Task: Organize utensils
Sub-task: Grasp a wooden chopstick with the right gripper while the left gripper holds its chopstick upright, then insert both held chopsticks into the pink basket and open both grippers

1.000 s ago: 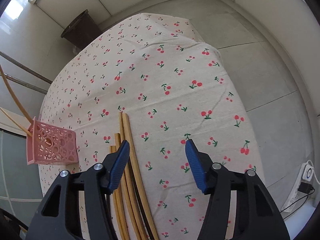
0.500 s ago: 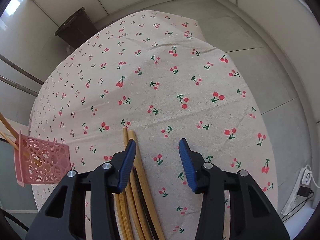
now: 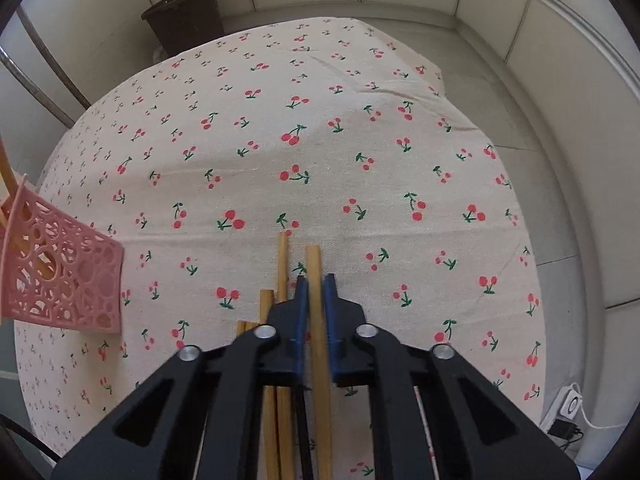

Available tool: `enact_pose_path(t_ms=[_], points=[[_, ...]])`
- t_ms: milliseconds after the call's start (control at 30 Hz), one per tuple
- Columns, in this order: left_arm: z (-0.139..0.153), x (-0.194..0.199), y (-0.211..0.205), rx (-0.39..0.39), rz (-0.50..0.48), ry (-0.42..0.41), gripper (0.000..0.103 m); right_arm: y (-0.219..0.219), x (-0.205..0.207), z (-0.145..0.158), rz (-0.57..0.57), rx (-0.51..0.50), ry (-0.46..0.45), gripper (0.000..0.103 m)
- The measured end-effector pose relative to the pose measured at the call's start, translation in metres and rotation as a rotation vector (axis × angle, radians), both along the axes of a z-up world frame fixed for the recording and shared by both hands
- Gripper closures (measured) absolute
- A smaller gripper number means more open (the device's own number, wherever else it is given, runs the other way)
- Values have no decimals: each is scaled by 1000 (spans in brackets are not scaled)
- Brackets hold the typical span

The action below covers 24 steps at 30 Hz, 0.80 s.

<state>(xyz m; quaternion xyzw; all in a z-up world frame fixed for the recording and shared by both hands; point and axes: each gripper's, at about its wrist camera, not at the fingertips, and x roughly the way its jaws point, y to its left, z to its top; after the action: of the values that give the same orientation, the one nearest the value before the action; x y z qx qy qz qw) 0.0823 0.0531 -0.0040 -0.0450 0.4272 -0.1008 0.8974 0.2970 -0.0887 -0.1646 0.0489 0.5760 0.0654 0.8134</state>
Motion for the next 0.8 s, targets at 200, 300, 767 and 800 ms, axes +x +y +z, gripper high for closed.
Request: enact_pose_path(t_ms=[200, 300, 767, 800], points=[[5, -4, 8, -4, 32, -26, 99, -38, -16, 28, -59, 92, -106, 96], [10, -10, 11, -1, 41, -51, 99, -53, -35, 61, -50, 115, -184, 96], [51, -34, 36, -42, 164, -170, 99, -104, -118, 183, -47, 277, -419, 96], [57, -32, 37, -43, 173, -182, 99, -106, -118, 191, -52, 301, -434, 96]])
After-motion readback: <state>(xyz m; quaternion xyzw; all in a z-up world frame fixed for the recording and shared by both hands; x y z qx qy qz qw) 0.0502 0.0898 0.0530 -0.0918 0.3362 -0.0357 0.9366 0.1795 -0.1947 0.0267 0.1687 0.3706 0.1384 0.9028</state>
